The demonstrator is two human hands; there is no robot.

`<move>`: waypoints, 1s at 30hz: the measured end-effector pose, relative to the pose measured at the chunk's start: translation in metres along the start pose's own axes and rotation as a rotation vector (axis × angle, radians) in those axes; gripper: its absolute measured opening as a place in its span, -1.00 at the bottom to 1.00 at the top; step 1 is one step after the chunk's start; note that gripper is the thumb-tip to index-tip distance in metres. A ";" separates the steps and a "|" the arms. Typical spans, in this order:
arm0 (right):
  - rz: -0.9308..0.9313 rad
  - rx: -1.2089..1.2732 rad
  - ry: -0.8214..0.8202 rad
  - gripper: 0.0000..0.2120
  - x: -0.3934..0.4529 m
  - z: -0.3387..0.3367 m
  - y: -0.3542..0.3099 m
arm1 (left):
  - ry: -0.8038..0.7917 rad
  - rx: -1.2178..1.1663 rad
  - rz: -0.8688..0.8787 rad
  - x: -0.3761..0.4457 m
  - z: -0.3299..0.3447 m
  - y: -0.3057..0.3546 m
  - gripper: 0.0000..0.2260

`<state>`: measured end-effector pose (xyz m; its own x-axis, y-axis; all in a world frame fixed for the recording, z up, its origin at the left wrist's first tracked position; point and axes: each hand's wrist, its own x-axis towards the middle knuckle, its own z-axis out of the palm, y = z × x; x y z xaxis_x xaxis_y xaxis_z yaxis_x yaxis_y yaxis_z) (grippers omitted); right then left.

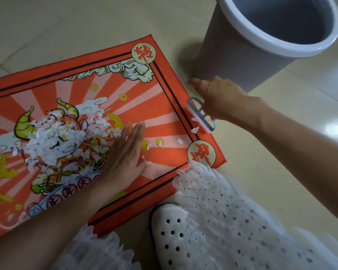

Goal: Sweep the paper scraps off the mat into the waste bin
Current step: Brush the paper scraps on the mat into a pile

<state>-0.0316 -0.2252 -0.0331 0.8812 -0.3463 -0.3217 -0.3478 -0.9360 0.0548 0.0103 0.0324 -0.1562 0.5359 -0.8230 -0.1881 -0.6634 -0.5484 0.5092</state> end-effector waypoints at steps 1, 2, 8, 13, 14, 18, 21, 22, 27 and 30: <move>-0.002 -0.014 -0.006 -0.46 -0.001 0.002 0.001 | -0.006 0.000 -0.008 0.000 0.000 -0.001 -0.08; -0.002 -0.022 -0.013 -0.46 -0.001 0.006 0.002 | -0.007 0.002 -0.015 0.000 0.000 -0.001 -0.07; 0.018 0.084 -0.052 -0.35 -0.003 0.025 -0.009 | -0.011 0.022 -0.027 -0.004 0.002 -0.004 0.00; -0.026 0.128 -0.083 -0.38 0.003 0.023 -0.030 | -0.008 0.002 -0.036 -0.004 0.003 -0.006 0.02; -0.046 0.126 -0.084 -0.40 0.005 0.022 -0.037 | -0.003 -0.003 -0.038 -0.004 0.003 -0.007 0.02; -0.106 0.135 -0.069 -0.42 0.009 0.019 -0.071 | 0.020 -0.022 -0.052 -0.005 0.001 -0.010 0.01; -0.145 0.155 -0.068 -0.46 0.013 0.015 -0.092 | 0.036 -0.025 -0.072 -0.007 -0.001 -0.013 0.00; -0.155 0.164 -0.066 -0.48 0.015 0.013 -0.095 | 0.036 -0.019 -0.080 -0.007 -0.001 -0.014 0.00; -0.147 0.197 -0.086 -0.46 0.015 0.001 -0.099 | 0.040 0.036 -0.088 -0.008 -0.002 -0.020 0.02; -0.119 0.187 -0.060 -0.45 0.011 -0.005 -0.090 | 0.030 0.040 -0.091 -0.010 -0.004 -0.023 0.06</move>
<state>0.0106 -0.1449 -0.0368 0.9011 -0.2244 -0.3709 -0.3005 -0.9401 -0.1612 0.0217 0.0540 -0.1627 0.6104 -0.7648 -0.2063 -0.6311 -0.6269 0.4567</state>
